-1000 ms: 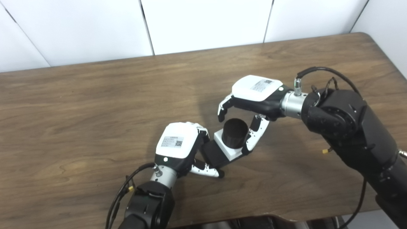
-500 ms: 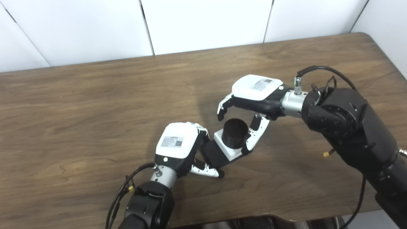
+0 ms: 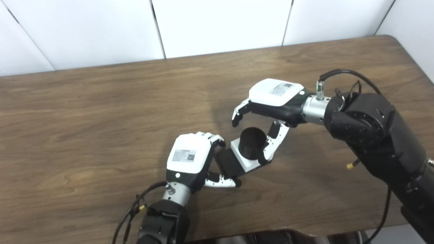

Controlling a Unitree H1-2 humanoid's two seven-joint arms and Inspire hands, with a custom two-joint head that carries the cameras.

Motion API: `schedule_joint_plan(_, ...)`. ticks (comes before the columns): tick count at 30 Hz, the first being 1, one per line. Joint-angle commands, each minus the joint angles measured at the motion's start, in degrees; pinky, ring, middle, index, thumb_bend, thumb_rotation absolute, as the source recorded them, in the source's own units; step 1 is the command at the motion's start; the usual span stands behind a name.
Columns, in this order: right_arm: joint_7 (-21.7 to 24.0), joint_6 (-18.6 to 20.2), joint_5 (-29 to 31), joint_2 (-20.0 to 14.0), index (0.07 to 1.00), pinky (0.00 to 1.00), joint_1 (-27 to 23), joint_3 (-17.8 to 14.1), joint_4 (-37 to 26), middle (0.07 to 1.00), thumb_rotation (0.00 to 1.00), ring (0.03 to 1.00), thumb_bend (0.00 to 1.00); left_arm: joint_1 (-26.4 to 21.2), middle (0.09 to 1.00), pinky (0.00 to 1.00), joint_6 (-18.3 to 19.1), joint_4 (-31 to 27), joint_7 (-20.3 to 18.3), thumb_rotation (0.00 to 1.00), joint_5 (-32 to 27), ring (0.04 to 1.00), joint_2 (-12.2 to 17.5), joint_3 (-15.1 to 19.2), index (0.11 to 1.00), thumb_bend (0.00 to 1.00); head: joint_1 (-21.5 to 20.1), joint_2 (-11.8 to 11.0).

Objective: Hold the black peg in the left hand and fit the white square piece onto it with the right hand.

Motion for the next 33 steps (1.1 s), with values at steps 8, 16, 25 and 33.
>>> schedule_joint_plan(8,-1.6,-0.4,0.3,-0.8,0.74,0.72,-1.9,-1.8,-1.3,0.762,0.42,0.78,0.99,0.5,0.761,0.76,0.5,1.1,5.3,0.64,-0.6,0.782,-2.0,2.0,0.705,0.71,0.1,0.1)
schedule_joint_plan(16,-1.4,-0.1,-0.1,-0.3,0.757,0.72,-2.1,-1.7,-1.0,0.767,0.44,0.785,0.99,0.8,0.724,0.78,-0.3,1.5,9.3,0.73,-2.6,0.772,-2.4,2.8,0.696,0.74,0.3,0.3)
schedule_joint_plan(25,-2.9,-1.2,-0.6,1.1,0.754,0.72,-3.7,-0.7,2.2,0.768,0.45,0.783,1.0,-1.0,0.775,0.78,0.9,-2.4,-2.1,0.77,-6.6,0.787,-1.0,4.3,0.742,0.87,3.3,-1.6)
schedule_joint_plan(33,-4.9,1.5,2.0,1.6,0.775,0.73,-4.0,-3.5,4.0,0.778,0.45,0.807,1.0,-2.6,0.818,0.77,-2.0,-4.3,0.8,0.74,-13.2,0.809,2.5,10.3,0.796,0.93,6.0,-5.7)
